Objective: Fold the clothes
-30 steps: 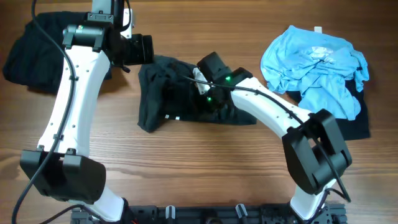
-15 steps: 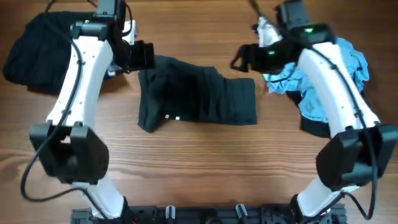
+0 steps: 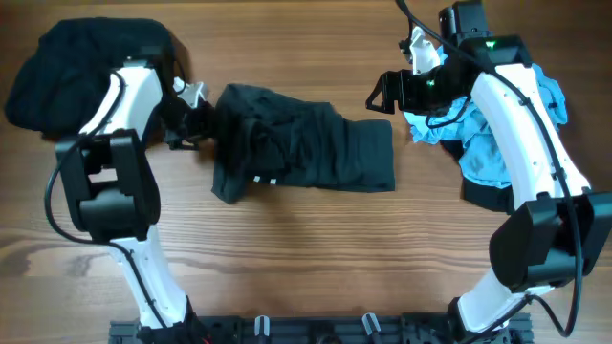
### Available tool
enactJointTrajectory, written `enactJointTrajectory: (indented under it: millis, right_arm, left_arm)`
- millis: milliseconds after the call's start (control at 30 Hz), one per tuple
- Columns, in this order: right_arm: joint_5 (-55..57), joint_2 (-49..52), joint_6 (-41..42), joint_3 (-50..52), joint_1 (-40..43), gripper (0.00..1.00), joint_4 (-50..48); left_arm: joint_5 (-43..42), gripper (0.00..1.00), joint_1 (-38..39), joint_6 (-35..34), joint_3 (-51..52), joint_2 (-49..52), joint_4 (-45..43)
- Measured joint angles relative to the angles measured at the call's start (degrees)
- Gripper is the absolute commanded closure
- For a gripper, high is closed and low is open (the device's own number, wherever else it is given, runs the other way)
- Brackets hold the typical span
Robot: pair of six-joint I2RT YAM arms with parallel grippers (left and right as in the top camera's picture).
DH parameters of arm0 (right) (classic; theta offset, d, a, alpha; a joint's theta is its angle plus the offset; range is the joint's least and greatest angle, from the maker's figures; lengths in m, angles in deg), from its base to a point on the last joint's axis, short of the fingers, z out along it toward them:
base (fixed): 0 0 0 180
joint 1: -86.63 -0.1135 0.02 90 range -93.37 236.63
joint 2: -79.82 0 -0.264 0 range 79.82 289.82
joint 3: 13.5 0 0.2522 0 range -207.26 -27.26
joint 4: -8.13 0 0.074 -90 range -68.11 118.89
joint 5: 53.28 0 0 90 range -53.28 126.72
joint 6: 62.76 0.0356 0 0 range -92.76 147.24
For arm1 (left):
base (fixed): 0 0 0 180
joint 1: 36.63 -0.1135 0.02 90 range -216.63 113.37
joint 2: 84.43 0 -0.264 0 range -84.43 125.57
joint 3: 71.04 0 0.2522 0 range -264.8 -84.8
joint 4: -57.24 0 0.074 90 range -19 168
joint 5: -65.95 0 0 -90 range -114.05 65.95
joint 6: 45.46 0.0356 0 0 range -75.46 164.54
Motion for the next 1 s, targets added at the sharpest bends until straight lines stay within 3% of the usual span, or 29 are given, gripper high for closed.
enactJointTrajectory:
  millis: [267, 533, 767, 867, 967, 1000]
  right_arm:
    - [0.0, 0.0, 0.0, 0.0, 0.0, 0.14, 0.0]
    - [0.0, 0.0, 0.0, 0.0, 0.0, 0.14, 0.9]
    - [0.0, 0.0, 0.0, 0.0, 0.0, 0.14, 1.3]
    - [0.0, 0.0, 0.0, 0.0, 0.0, 0.14, 1.3]
    - [0.0, 0.0, 0.0, 0.0, 0.0, 0.14, 1.3]
    - [0.0, 0.0, 0.0, 0.0, 0.0, 0.14, 1.3]
  left_arm:
    - [-6.3, 0.19, 0.0, 4.2, 1.7, 0.5, -3.1]
    - [-20.3, 0.19, 0.0, 5.5, 8.0, -0.6, -13.7]
    - [-28.3, 0.16, 0.0, 9.5, 11.6, -0.7, -15.6]
    - [-29.6, 0.32, 0.0, 9.9, 12.0, -0.7, -16.4]
    - [-29.8, 0.67, 0.2, 10.3, 12.5, -0.4, -17.4]
    - [-29.9, 0.85, 0.3, 10.7, 12.7, -0.2, -17.6]
